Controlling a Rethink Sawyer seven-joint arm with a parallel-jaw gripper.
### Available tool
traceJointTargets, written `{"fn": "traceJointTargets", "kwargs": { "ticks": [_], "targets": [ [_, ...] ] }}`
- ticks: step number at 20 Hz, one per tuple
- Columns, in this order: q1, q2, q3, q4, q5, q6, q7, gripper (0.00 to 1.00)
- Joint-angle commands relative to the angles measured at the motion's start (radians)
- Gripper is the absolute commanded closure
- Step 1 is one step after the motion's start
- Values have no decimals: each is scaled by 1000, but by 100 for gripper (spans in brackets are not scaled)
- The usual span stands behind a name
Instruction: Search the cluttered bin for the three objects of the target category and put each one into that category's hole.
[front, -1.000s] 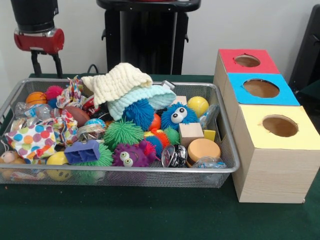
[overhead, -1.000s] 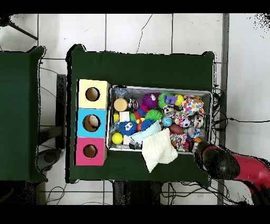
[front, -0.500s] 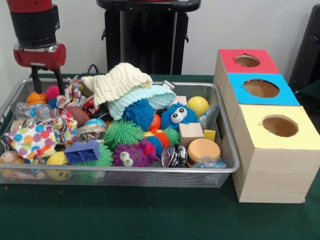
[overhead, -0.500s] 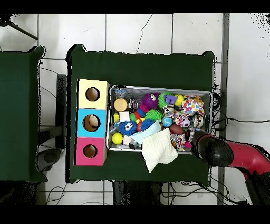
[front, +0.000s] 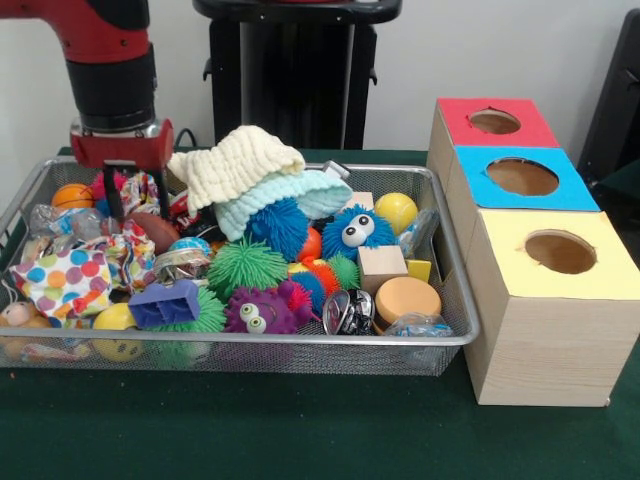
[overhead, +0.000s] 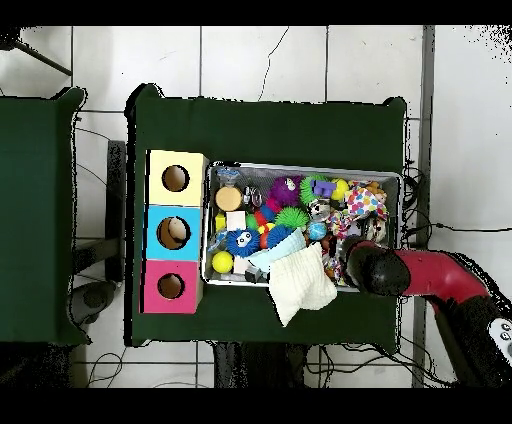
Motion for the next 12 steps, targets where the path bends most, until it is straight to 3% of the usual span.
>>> {"fn": "traceJointTargets", "kwargs": {
  "ticks": [1,7,12],
  "targets": [
    [66,88,-91,-87,-107,-133,60,0],
    [113,117,-172,-75,-146,-251,107,0],
    [99,120,-193,-60,-132,-293,67,0]
  ]
}}
